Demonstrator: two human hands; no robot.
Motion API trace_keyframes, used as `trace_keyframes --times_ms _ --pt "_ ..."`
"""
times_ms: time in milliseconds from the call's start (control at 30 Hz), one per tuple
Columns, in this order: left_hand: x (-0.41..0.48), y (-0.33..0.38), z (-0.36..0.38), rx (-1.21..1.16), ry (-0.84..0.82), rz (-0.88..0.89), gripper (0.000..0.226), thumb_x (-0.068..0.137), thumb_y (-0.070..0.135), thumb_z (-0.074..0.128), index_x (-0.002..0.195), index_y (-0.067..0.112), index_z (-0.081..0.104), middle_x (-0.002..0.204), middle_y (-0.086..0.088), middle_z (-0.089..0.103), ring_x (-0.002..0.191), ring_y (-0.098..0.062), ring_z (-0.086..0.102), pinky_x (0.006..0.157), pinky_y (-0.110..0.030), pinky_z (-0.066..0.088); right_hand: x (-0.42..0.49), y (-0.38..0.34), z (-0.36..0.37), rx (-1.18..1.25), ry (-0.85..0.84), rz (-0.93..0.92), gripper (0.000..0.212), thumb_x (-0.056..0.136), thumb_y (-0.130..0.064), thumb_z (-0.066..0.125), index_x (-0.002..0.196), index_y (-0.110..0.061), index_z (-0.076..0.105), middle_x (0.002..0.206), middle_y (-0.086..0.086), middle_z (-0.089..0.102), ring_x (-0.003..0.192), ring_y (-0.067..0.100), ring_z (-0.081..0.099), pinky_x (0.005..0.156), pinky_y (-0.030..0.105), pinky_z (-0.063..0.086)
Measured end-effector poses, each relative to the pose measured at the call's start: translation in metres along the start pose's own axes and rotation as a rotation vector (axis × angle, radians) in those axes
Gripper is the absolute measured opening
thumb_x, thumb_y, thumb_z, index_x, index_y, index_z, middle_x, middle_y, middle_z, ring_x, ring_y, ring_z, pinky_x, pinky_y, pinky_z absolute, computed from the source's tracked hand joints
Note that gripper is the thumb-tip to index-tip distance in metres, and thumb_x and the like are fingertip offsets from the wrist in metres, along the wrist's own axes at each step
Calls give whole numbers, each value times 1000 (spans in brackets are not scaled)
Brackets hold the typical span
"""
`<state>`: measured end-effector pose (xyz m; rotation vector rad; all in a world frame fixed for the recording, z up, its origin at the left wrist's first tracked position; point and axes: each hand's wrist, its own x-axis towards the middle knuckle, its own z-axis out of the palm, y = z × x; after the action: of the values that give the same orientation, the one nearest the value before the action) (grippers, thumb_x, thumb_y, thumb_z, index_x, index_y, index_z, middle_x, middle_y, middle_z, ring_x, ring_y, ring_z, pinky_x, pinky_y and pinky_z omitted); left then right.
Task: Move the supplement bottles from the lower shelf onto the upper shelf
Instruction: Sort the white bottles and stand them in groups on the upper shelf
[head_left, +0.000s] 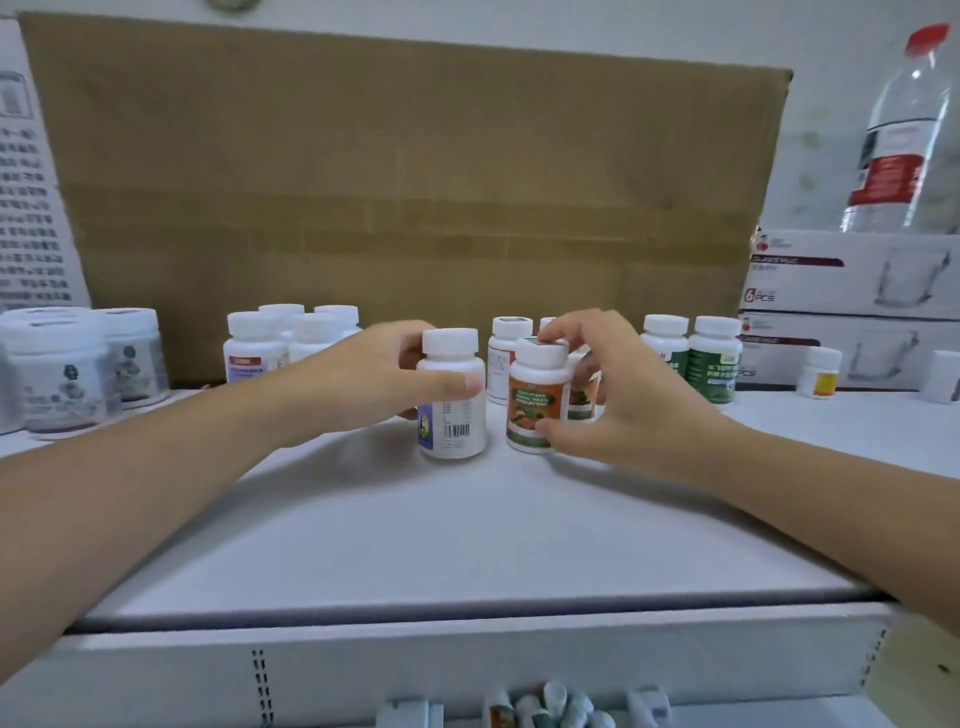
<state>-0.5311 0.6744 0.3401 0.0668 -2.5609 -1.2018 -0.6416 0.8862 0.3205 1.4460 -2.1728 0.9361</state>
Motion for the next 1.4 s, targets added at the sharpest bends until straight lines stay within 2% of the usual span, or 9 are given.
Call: trace_keyframes --times_ms 100,200,433,567,667,967,1167,1300,1400 --pt "-4 0 -2 0 -52 21 41 74 37 77 108 22 63 100 5 71 92 -5 70 83 -27 55 3 2 1 -117 41 -8 62 70 -33 82 122 -31 48 113 -4 43 85 0 50 70 4 38" --pt "-7 2 -6 8 -64 43 45 65 34 67 107 18 61 99 -2 69 96 -12 68 87 -32 56 5 2 5 -164 73 -18 62 70 -32 83 121 -28 47 111 -4 42 84 -5 46 69 7 37" --pt "-11 1 -12 7 -83 52 42 71 26 63 111 15 62 111 -3 72 108 -16 67 99 -43 52 2 4 6 -281 64 -106 29 75 -21 78 99 -22 62 91 -8 45 78 -2 47 67 11 34" --pt "-10 0 -13 -8 -82 61 42 70 26 65 111 16 63 112 -6 71 107 -18 67 99 -40 52 2 4 9 -296 20 -96 26 78 -19 75 102 -24 64 91 -6 51 78 13 51 72 31 46" --pt "-10 -1 -15 -2 -83 59 42 70 28 65 111 18 63 109 -2 73 102 -14 69 96 -34 53 2 4 10 -307 -36 -68 30 81 -23 70 110 -28 64 97 -3 55 87 19 54 80 39 48" --pt "-9 -3 -20 28 -77 65 42 68 29 66 109 19 64 103 3 75 99 -13 69 81 -24 54 1 3 12 -375 -102 -5 39 87 -25 65 125 -30 61 115 -2 61 106 19 57 91 36 48" --pt "-7 -7 -23 43 -62 62 42 69 29 67 109 19 63 104 2 74 105 -20 67 98 -41 52 0 -1 10 -375 -136 18 40 88 -24 63 127 -30 60 116 -1 62 107 20 57 93 38 47" --pt "-7 -8 -26 67 -51 64 55 57 40 74 108 23 63 106 -2 73 108 -28 65 99 -46 49 -2 -7 8 -300 -169 52 35 88 -26 63 123 -30 65 108 -10 68 96 12 61 88 32 49" --pt "-9 -6 -28 74 -55 56 61 53 47 71 109 26 63 108 -2 72 108 -27 65 100 -48 50 -5 -12 7 -235 -247 104 31 88 -35 61 118 -35 67 93 -25 62 83 -5 59 81 21 49"
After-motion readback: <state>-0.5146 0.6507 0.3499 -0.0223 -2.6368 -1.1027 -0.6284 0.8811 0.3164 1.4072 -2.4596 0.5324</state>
